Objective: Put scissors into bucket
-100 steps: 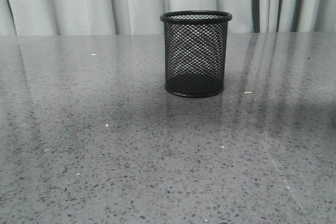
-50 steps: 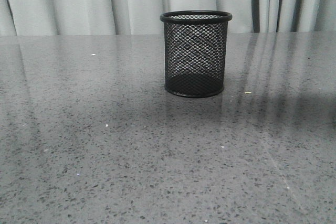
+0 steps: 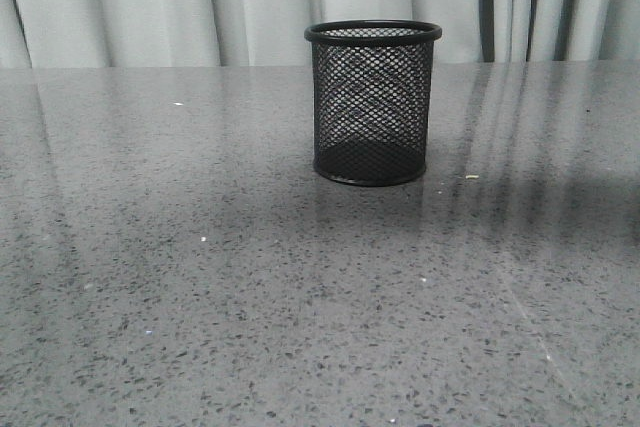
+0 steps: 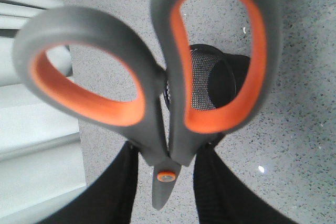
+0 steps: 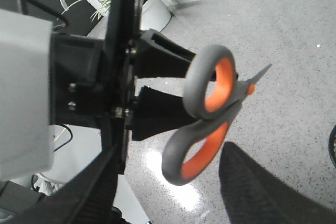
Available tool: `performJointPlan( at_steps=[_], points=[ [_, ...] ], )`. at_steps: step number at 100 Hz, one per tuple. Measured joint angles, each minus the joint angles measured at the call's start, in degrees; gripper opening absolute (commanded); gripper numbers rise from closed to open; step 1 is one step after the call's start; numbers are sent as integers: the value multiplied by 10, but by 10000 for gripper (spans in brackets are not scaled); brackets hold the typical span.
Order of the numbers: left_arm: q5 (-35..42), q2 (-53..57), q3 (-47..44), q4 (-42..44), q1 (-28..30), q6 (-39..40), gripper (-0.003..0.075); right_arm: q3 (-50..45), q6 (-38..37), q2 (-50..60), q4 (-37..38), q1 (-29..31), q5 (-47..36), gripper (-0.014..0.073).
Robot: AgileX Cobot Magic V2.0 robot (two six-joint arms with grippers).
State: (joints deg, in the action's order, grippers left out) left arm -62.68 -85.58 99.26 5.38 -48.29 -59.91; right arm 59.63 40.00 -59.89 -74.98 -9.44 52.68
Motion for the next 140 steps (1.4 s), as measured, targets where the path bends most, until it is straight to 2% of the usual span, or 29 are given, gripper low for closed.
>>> performJointPlan(
  at_steps=[19,52,57,64,81,88,93,100,112,117,122,140],
  points=[
    [14,0,0,-4,-3,1,125,2,0,-27,0,-3,0,384],
    [14,0,0,-4,-12,1,125,33,0,-70,0,-48,-38,377],
    [14,0,0,-4,-12,2,125,33,0,-76,0,-49,-41,342],
    [14,0,0,-4,-12,2,125,33,0,-82,0,-49,-42,246],
    [11,1,1,0,-12,2,129,33,0,-84,21,-49,-58,-59],
    [9,2,1,0,-12,3,131,33,3,-86,30,-49,-64,-65],
    [9,2,1,0,-12,3,155,33,4,-86,33,-49,-64,-65],
    [9,2,1,0,-12,5,234,33,5,-86,34,-49,-64,-65],
    [11,2,1,0,-12,12,453,33,5,-86,30,-49,-61,-65],
    [13,2,1,-1,-12,18,513,33,5,-86,28,-50,-57,-65],
    [14,2,1,-1,-12,24,536,33,5,-86,27,-50,-54,-65],
    [14,13,1,12,-12,61,534,37,5,-86,41,-50,-58,-64]
  ],
)
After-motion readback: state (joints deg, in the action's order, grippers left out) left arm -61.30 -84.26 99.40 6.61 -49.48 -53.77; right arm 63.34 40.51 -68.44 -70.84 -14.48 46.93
